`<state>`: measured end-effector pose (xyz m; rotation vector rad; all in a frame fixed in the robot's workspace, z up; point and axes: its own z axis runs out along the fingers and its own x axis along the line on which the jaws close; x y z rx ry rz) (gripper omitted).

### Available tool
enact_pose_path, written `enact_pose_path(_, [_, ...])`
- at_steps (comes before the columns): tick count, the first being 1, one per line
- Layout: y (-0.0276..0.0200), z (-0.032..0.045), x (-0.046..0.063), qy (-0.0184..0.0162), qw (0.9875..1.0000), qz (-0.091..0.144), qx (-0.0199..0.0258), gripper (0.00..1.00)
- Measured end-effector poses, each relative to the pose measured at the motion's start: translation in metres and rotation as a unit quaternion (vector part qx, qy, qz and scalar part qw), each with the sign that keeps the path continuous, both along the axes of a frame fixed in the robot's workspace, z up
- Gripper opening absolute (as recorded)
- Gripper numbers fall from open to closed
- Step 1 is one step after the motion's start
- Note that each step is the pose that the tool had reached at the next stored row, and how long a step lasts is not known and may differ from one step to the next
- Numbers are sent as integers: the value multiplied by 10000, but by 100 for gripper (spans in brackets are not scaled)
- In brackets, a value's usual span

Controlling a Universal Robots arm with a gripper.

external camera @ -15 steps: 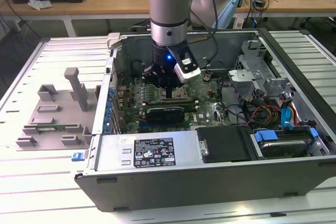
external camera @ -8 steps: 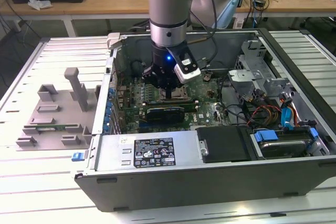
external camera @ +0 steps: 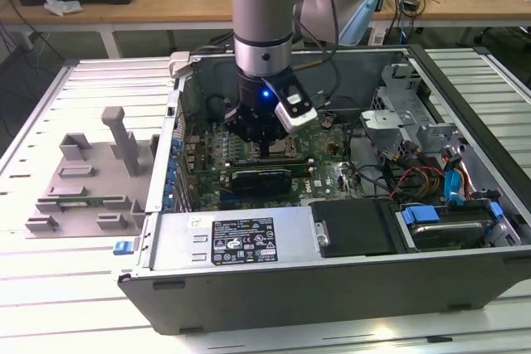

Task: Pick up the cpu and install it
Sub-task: 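Install the second cpu locking lever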

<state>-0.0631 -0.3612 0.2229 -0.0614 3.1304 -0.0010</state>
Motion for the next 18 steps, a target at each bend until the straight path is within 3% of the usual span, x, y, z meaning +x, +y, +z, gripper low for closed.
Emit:
enact_pose_path(6, [-2, -14, -12, -1, 9998, 204, 1, 11])
enact_pose_path(10, [-3, -25, -13, 0, 9975, 707, 0, 11])
enact_pose_path(15, [-3, -69, -42, -1, 9964, 847, 18, 11])
enact_pose_path(16, [-3, -81, -53, -3, 9963, 857, 36, 11])
enact_pose_path(18, [-11, -107, -78, -10, 9960, 882, 115, 11])
